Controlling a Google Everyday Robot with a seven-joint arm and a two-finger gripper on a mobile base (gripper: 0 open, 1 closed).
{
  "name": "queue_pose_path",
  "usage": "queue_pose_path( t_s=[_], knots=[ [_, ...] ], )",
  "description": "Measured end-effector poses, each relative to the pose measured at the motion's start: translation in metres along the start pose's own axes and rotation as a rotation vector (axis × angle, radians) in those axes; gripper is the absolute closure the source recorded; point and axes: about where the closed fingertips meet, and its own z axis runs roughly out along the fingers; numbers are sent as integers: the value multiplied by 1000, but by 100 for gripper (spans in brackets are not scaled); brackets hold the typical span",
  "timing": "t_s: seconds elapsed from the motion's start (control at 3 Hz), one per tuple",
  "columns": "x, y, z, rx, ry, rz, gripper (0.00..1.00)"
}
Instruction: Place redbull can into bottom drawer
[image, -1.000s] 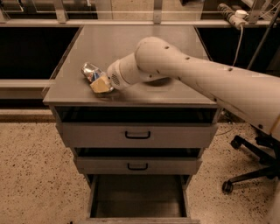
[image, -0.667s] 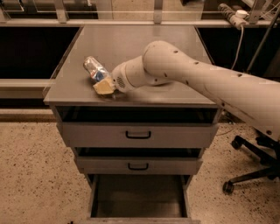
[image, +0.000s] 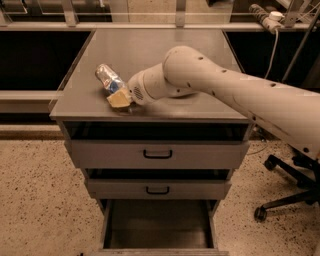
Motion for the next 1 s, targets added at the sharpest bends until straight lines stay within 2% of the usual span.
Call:
queue_pose_path(
  t_s=[0.33, 0.67, 1.0],
  knots=[
    [-4, 0, -3, 0, 0, 0, 100],
    [-8, 9, -37, 61, 14, 35, 100],
    [-32, 30, -63, 87, -6, 58, 100]
  ],
)
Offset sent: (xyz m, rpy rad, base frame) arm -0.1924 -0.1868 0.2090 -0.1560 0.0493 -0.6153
